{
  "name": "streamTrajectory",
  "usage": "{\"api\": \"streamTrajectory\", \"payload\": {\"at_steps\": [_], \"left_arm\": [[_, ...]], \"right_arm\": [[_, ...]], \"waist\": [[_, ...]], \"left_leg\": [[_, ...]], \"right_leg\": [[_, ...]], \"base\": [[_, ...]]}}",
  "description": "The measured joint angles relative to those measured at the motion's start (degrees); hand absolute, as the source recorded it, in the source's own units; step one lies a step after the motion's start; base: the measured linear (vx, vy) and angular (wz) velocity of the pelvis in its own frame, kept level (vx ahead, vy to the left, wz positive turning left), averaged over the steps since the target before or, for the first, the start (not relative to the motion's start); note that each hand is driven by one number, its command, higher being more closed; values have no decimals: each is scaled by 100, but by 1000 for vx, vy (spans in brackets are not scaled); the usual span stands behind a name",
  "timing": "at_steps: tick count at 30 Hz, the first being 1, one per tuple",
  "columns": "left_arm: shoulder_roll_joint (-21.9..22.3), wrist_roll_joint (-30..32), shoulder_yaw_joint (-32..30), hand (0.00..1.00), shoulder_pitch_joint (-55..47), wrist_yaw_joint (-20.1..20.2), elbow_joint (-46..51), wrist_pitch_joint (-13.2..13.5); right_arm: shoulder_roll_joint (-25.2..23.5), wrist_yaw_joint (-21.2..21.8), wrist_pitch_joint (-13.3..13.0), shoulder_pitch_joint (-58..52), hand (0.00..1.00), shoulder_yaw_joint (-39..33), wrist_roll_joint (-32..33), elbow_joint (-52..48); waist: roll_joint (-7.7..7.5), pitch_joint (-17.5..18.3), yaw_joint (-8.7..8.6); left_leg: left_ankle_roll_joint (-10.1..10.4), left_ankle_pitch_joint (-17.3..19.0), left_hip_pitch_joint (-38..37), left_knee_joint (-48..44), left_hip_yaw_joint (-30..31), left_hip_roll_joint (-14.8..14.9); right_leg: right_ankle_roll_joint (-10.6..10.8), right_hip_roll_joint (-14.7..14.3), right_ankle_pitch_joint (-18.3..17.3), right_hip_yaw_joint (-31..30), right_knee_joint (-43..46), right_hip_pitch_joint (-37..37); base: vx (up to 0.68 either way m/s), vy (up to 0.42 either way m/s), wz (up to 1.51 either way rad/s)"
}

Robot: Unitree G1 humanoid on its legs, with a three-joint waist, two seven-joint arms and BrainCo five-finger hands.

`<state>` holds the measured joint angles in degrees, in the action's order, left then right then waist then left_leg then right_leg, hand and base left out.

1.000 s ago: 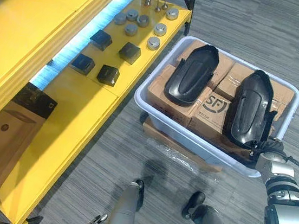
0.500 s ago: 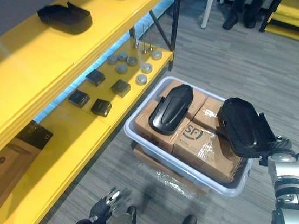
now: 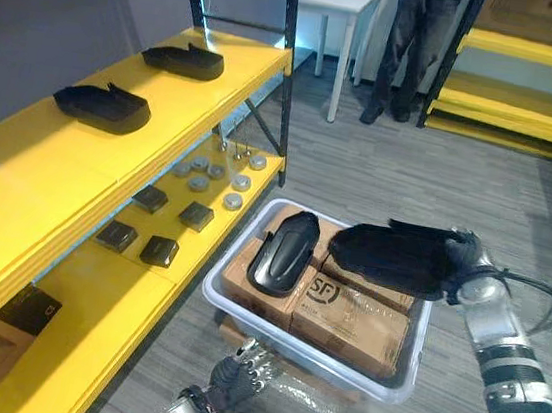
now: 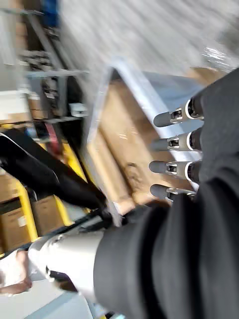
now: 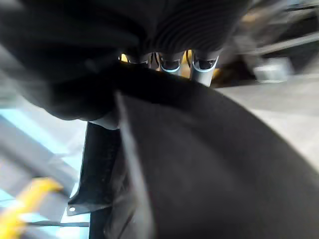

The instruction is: Walk over and take plastic housings, then place them on the shelf

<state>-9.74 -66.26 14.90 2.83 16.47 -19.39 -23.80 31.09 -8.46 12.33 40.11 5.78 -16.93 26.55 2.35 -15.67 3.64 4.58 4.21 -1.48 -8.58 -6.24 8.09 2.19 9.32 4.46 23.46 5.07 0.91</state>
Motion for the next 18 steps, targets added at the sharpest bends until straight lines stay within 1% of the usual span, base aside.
{"api": "streamTrajectory", "payload": {"at_steps": [1,2,3,4,5,6,7,8,9,10,11,13,14,15,16,17,18], "left_arm": [[18,-189,134,0,123,-23,1,-157],[32,-257,198,0,190,-44,1,-232],[68,-328,309,0,277,-75,1,-358],[81,-382,372,0,312,-101,1,-419],[108,-485,498,0,359,-166,1,-512],[142,-576,603,0,392,-280,-3,-552],[157,-618,644,0,416,-325,-5,-572],[193,-783,698,0,453,-457,-8,-597],[230,-1003,698,0,476,-591,-34,-594],[234,-1117,702,0,493,-640,-39,-584],[219,-1274,733,0,575,-693,-43,-516],[204,-1425,741,0,684,-758,-55,-302],[202,-1594,751,0,729,-758,-54,-100],[203,-1727,791,0,785,-749,-54,129],[220,-2009,796,0,847,-716,-45,437],[229,-2194,788,0,881,-690,-31,592],[235,-2478,740,0,911,-588,67,863]], "right_arm": [[-82,-180,-263,-2,100,103,-166,-323],[-103,-275,-407,-2,100,149,-218,-473],[-199,-447,-676,-1,100,215,-337,-695],[-251,-520,-792,-1,100,251,-392,-785],[-308,-667,-1032,1,100,373,-459,-916],[-360,-758,-1266,1,100,449,-575,-1013],[-397,-815,-1388,1,100,455,-623,-1028],[-435,-915,-1578,1,100,472,-671,-1042],[-437,-993,-1708,1,100,522,-699,-1046],[-436,-1032,-1777,1,100,556,-717,-1046],[-438,-1063,-1937,1,100,584,-720,-1060],[-439,-1068,-2113,-26,100,681,-720,-1175],[-451,-1067,-2261,-95,100,747,-712,-1321],[-457,-1060,-2355,-202,100,807,-709,-1495],[-478,-1039,-2493,-349,100,912,-710,-1676],[-506,-1006,-2564,-430,100,963,-710,-1743],[-573,-948,-2662,-553,100,1123,-704,-1766]], "waist": [[-14,78,0],[-22,102,3],[-43,163,7],[-59,180,9],[-94,215,11],[-129,264,4],[-144,277,0],[-168,298,-1],[-183,331,0],[-190,352,-3],[-203,363,-1],[-209,366,1],[-213,373,-2],[-212,383,1],[-213,406,3],[-213,421,8],[-216,463,6]], "left_leg": [[4,-71,-4,85,0,-10],[6,-98,-8,115,3,-13],[11,-132,-25,172,6,-10],[21,-154,-54,209,6,-10],[21,-175,-117,269,2,-10],[20,-181,-121,293,-1,-11],[20,-181,-124,302,-1,-12],[20,-181,-150,351,-3,-15],[20,-180,-179,434,-13,-19],[22,-179,-179,472,-20,-19],[25,-175,-178,529,-33,-21],[28,-176,-180,560,-34,-33],[27,-176,-183,559,-34,-42],[28,-176,-184,559,-32,-43],[28,-177,-183,558,-29,-44],[27,-178,-181,559,-27,-44],[27,-180,-180,559,-21,-43]], "right_leg": [[-1,-10,37,14,-72,-6],[-4,-13,48,22,-90,-9],[-11,-32,79,46,-152,-36],[-17,-44,98,48,-190,-63],[-21,-62,123,48,-249,-112],[-24,-69,146,46,-278,-112],[-24,-69,151,46,-280,-112],[-28,-70,172,44,-291,-112],[-26,-85,222,42,-351,-120],[-24,-95,257,42,-398,-119],[-32,-115,322,41,-482,-119],[-32,-121,408,34,-576,-142],[-33,-129,457,38,-656,-183],[-24,-133,466,46,-690,-203],[-23,-136,472,51,-716,-214],[-26,-138,476,52,-727,-216],[-37,-145,492,54,-761,-227]], "base": [[30,-16,3],[12,-11,6],[6,-5,5],[0,0,0],[0,0,0],[0,0,0],[-30,30,-2],[-41,38,-1],[-45,34,-1],[-54,33,-2],[-52,25,-2],[-74,27,-3],[-76,22,-1],[-59,14,1],[-39,8,2],[0,0,0],[0,0,0]]}}
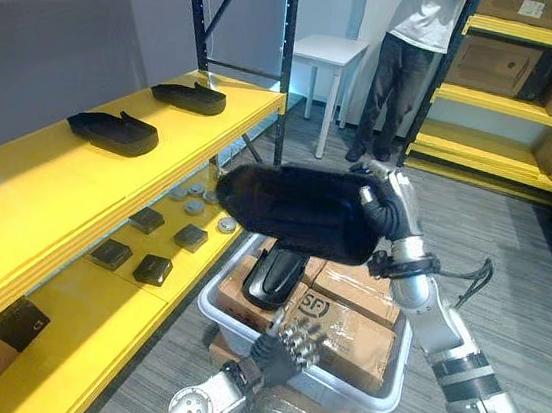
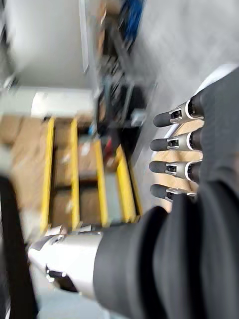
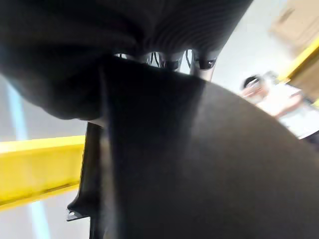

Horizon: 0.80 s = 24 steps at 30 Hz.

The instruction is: Walk over and take plastic housings, then place them on the shelf

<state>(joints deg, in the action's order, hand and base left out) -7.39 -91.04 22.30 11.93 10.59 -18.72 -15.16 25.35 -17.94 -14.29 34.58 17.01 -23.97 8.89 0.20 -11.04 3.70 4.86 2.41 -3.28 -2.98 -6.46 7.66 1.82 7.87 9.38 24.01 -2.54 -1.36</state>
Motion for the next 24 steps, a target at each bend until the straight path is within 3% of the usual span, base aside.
{"api": "streamTrajectory", "payload": {"at_steps": [5,7,12,13,16,20,24], "left_arm": [[75,-811,-169,0,-8,330,697,1072],[144,-891,-173,0,-46,264,945,1569],[277,-906,-181,0,-105,75,1150,2393],[284,-904,-182,100,-120,24,1160,2462],[328,-864,-286,100,-178,-531,1296,2580],[384,98,-386,100,-301,-1303,1445,2712],[385,882,-526,100,-384,-1670,1352,2785]], "right_arm": [[-419,79,-136,-543,100,385,98,-1],[-594,3,-190,-544,100,396,141,-1],[-837,-125,-217,-680,100,500,190,1],[-836,-138,-217,-714,100,526,219,1],[-910,-198,-222,-881,100,585,332,38],[-1007,-310,-272,-1110,100,720,479,110],[-977,-324,-494,-1281,100,940,592,107]], "waist": [[4,78,1],[5,92,21],[5,235,45],[8,240,44],[4,251,58],[0,265,77],[-1,342,78]], "left_leg": [[3,-5,-2,7,23,-12],[9,-13,-3,23,28,-22],[3,-24,-15,59,53,-65],[2,-24,-28,63,68,-70],[2,-23,-38,69,133,-74],[6,-19,-43,65,169,-72],[20,-9,1,49,209,-65]], "right_leg": [[9,-10,31,31,-78,-48],[9,-10,53,46,-107,-64],[20,6,105,117,-215,-132],[22,10,109,146,-222,-158],[20,10,107,199,-223,-200],[19,12,106,204,-227,-225],[18,9,102,295,-229,-240]], "base": [[2,2,2],[12,11,2],[37,21,4],[48,23,15],[22,25,9],[-6,10,2],[-22,9,7]]}}
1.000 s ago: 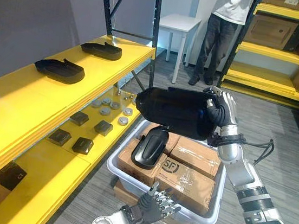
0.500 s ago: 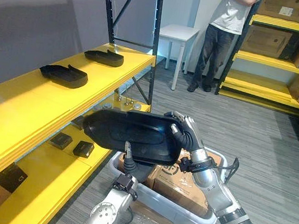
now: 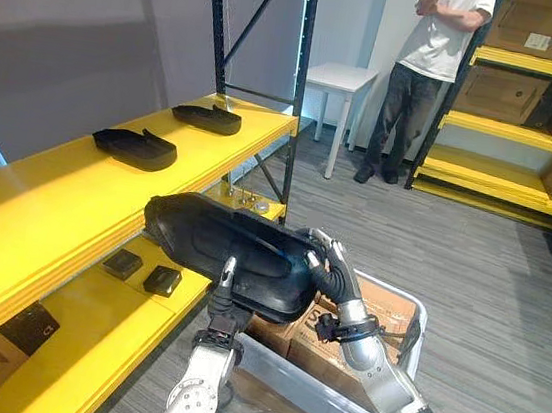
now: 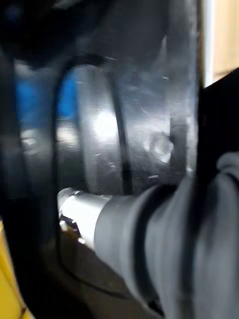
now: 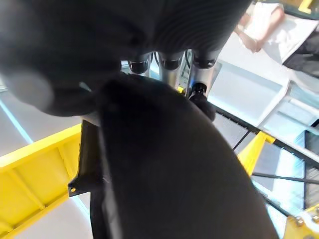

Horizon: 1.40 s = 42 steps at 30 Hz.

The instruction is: Walk over and take plastic housings, then place them on the shelf

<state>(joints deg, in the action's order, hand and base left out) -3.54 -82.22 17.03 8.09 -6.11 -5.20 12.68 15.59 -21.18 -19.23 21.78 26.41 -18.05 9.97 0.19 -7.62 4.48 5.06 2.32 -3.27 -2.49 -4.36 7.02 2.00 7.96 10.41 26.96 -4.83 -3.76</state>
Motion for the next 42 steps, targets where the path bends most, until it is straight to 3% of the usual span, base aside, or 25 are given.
{"api": "streamTrajectory", "payload": {"at_steps": [5,6,7,9,10,12,13,16,17,19,20,21,23,24,25,26,28,31,32,33,34,37,40,41,42], "left_arm": [[-11,866,-152,100,-7,-215,-58,-195],[-8,1005,-156,100,-9,-218,-97,-284],[1,1079,-154,100,-12,-218,-163,-360],[7,1284,-147,100,-104,-216,-204,-458],[6,1359,-147,100,-194,-215,-203,-472],[-63,1421,-171,100,-409,-208,-175,-447],[-92,1435,-202,100,-454,-208,-149,-451],[-232,1861,-516,100,-730,-202,201,-561],[-272,2211,-606,100,-787,-193,244,-663],[-479,2917,-674,100,-840,-146,389,-819],[-636,3263,-677,100,-912,-142,538,-883],[-755,3767,-693,100,-929,-127,693,-900],[-805,4459,-748,100,-851,-115,834,-889],[-829,4899,-746,100,-742,-133,831,-889],[-870,5127,-695,100,-623,-156,771,-883],[-920,5310,-643,100,-444,-195,639,-881],[-943,5752,-447,100,105,-331,219,-881],[-872,6150,-201,100,307,-383,22,-822],[-848,6200,-197,100,303,-379,13,-804],[-874,6369,-205,100,276,-394,14,-759],[-833,6505,-229,100,255,-484,-40,-723],[-611,6727,-286,100,50,-616,-49,-726],[-502,7010,-534,100,-271,-721,-111,-736],[-490,7069,-716,100,-358,-790,-134,-744],[-489,7131,-932,100,-442,-867,-178,-744]], "right_arm": [[35,2,-153,-304,100,115,306,-11],[46,3,-155,-414,100,113,429,-16],[55,4,-158,-543,100,113,486,-21],[55,6,-158,-742,100,115,541,-4],[43,27,-158,-827,100,135,540,4],[-53,41,-159,-887,100,260,540,124],[-91,40,-161,-885,0,296,541,172],[-320,45,-213,-887,0,447,543,327],[-371,43,-215,-944,0,513,543,432],[-379,61,-214,-1131,0,621,544,506],[-421,77,-212,-1257,0,649,547,516],[-437,60,-209,-1405,0,660,576,535],[-466,35,-203,-1525,0,638,599,536],[-456,25,-200,-1547,0,593,598,546],[-462,24,-200,-1577,0,523,600,540],[-462,10,-200,-1628,0,438,614,522],[-459,-55,-191,-1869,0,-55,655,414],[-460,-63,-191,-2263,0,-507,695,77],[-473,-60,-192,-2367,0,-555,699,-39],[-511,-2,-196,-2471,0,-594,745,-166],[-506,163,-199,-2448,0,-690,893,-188],[-390,608,-198,-2442,0,-857,1265,-213],[-282,1055,-184,-2446,0,-1322,2055,-339],[-196,1195,-174,-2444,0,-1563,2367,-483],[-124,1312,-185,-2441,0,-1698,2560,-564]], "waist": [[8,91,66],[2,94,21],[8,98,-75],[31,106,-70],[41,112,-24],[27,116,227],[22,117,245],[17,117,276],[53,94,266],[-35,58,292],[-75,55,277],[-95,59,244],[-71,40,167],[-78,0,97],[-70,-13,64],[-59,-21,52],[-62,-111,-231],[-83,-219,-447],[-123,-214,-454],[-293,-146,-435],[-263,-139,-441],[89,-130,-493],[163,-292,-561],[220,-416,-555],[218,-471,-503]], "left_leg": [[-48,-60,332,-122,382,-41],[-226,-108,455,-153,78,6],[-416,-189,546,-205,-630,160],[-543,-323,662,-467,-1651,416],[-481,-341,694,-582,-1874,431],[-374,-276,700,-590,-1829,183],[-413,-227,715,-571,-1796,95],[-528,58,839,-721,-1622,-149],[-554,85,779,-760,-1434,-176],[-559,87,569,-631,-1155,-238],[-565,83,455,-487,-1014,-306],[-648,31,321,-283,-741,-316],[-788,-61,321,-151,-434,-349],[-811,-76,314,-147,-237,-447],[-811,-82,315,-161,-164,-501],[-803,-76,318,-171,-81,-557],[-774,-55,333,-219,449,-723],[-532,186,344,-523,975,-747],[-476,253,345,-582,1051,-764],[-353,348,325,-598,1072,-827],[-234,423,335,-675,1031,-720],[52,599,384,-1026,745,-95],[116,626,752,-2394,398,323],[195,539,1035,-3306,304,513],[362,692,1158,-3570,131,610]], "right_leg": [[10,48,-46,526,5,-82],[26,149,-76,858,7,-178],[58,258,-116,1303,15,-326],[191,438,-213,1836,156,-500],[290,556,-287,2023,311,-546],[469,912,-418,2081,668,-527],[528,1005,-463,2063,743,-521],[621,1585,-676,1892,1901,-303],[398,1953,-531,1605,3022,-8],[-251,2230,41,892,4171,390],[-222,2287,484,491,4505,560],[18,2198,360,114,4872,758],[133,1841,-932,-49,5233,1000],[150,1643,-1355,-108,4914,1069],[225,1455,-1509,-235,4320,1108],[307,1206,-1574,-554,3653,1182],[342,781,-1561,-1630,2579,1351],[341,519,-1560,-2490,2281,1400],[340,525,-1562,-2497,2224,1348],[424,556,-1670,-2468,2064,1212],[639,518,-1431,-2401,1977,1117],[375,160,-1360,-1948,2034,919],[156,-165,-1572,-1622,1882,344],[93,-274,-1606,-1554,1704,16],[44,-269,-1623,-1547,1583,-233]], "base": [[-21,-8,56],[5,1,145],[24,2,171],[91,47,168],[130,135,130],[126,208,58],[92,227,50],[63,188,51],[61,212,69],[67,212,81],[111,95,95],[154,15,100],[124,-56,100],[90,-37,87],[95,-40,69],[100,-58,70],[152,-132,114],[174,-193,110],[223,-302,80],[251,-372,69],[255,-376,65],[234,-274,49],[277,-233,34],[258,-154,10],[201,-70,-3]]}}
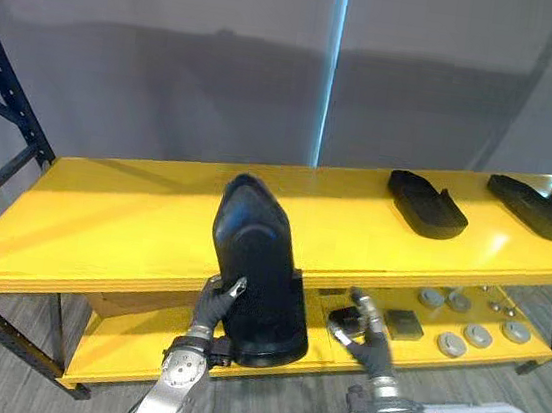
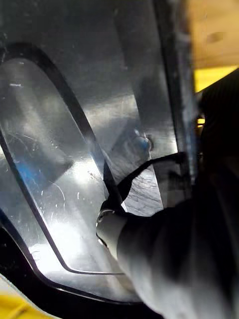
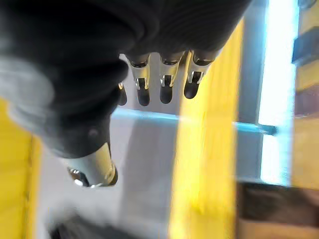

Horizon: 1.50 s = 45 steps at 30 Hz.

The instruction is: Walk over and take plastic housings, then place them on the shelf

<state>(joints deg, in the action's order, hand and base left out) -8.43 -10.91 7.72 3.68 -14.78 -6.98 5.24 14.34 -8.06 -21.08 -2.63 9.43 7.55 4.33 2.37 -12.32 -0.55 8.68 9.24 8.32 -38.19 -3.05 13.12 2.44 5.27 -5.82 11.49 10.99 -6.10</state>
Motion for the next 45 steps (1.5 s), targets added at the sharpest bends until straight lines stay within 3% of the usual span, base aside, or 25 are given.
{"api": "streamTrajectory", "payload": {"at_steps": [2,4,5,9,11,14,18,22,23,30,39,40,45], "left_arm": [[-11,105,-232,100,13,-101,-3,30],[-11,211,-306,100,75,-149,26,59],[-60,340,-296,100,162,-187,35,69],[-236,542,-417,100,758,-280,23,67],[-340,541,-521,100,1000,-262,21,67],[-519,380,-695,100,1387,-172,21,30],[-585,-44,-600,100,1978,-133,-385,-465],[-705,-260,-594,100,2616,-221,-1075,-823],[-911,-408,-562,100,2990,-285,-1309,-916],[-1518,-1106,-486,100,3935,-646,-1776,-945],[-2072,-1548,-345,100,4524,-1058,-2175,-933],[-2088,-1548,-343,0,4596,-1086,-2175,-915],[-2244,-1474,-165,0,4840,-1334,-2175,-944]], "right_arm": [[102,50,-32,8,0,-235,135,-101],[99,182,-42,-14,0,-381,358,-129],[50,395,-63,-21,0,-439,600,-156],[-94,1090,-93,-155,0,-516,1557,-787],[-184,1232,-83,-226,0,-675,1667,-833],[-398,1390,126,-416,0,-954,1770,-836],[-469,1771,713,-911,0,-828,1789,-839],[-496,2016,1117,-1153,0,-561,1784,-852],[-488,2107,1222,-1195,0,-350,1784,-879],[-270,2081,1504,-1147,0,365,1756,-1087],[71,1707,1535,-996,0,778,1863,-1086],[79,1682,1535,-987,0,875,1893,-1086],[86,1510,1535,-858,0,1203,1962,-1088]], "waist": [[11,0,-1],[76,18,-41],[72,-30,-66],[-45,-4,-233],[-54,-2,-323],[-56,3,-452],[-60,8,-738],[-43,-57,-953],[-34,-250,-1033],[-20,-1101,-1108],[-18,-1307,-1095],[-20,-1337,-1089],[-24,-1376,-1041]], "left_leg": [[-7,5,68,654,-248,-123],[-350,-502,-92,1857,-343,-235],[-340,-893,-252,2153,-422,-279],[-546,-1159,-628,2964,-653,-806],[-564,-1239,-738,3187,-661,-882],[-541,-1380,-812,3486,-807,-882],[-510,-1538,-837,3767,-934,-840],[-497,-1584,-774,3815,-1073,-785],[-510,-1598,-682,3761,-1107,-767],[-568,-1667,-110,3496,-1185,-726],[-577,-1794,402,3441,-1295,-727],[-576,-1802,448,3440,-1292,-723],[-561,-1836,606,3485,-1329,-730]], "right_leg": [[-3,106,-4,-21,-68,-77],[82,152,-58,-68,-30,-82],[229,176,-158,-147,12,-153],[323,649,-215,-184,19,-79],[331,699,-217,-178,-13,-85],[381,673,-186,-304,-59,48],[397,592,-168,-426,-22,224],[392,537,-167,-622,105,481],[391,533,-178,-681,257,645],[395,535,-240,-901,847,1469],[392,540,-247,-1077,1239,2209],[391,539,-249,-1075,1252,2260],[397,546,-261,-1125,1368,2521]], "base": [[178,20,-12],[170,108,-14],[177,175,-17],[126,154,-1],[28,66,-2],[9,8,-19],[13,-16,-16],[-38,-4,-21],[-77,3,-19],[-147,10,-6],[-34,12,-5],[0,0,0],[0,0,0]]}}
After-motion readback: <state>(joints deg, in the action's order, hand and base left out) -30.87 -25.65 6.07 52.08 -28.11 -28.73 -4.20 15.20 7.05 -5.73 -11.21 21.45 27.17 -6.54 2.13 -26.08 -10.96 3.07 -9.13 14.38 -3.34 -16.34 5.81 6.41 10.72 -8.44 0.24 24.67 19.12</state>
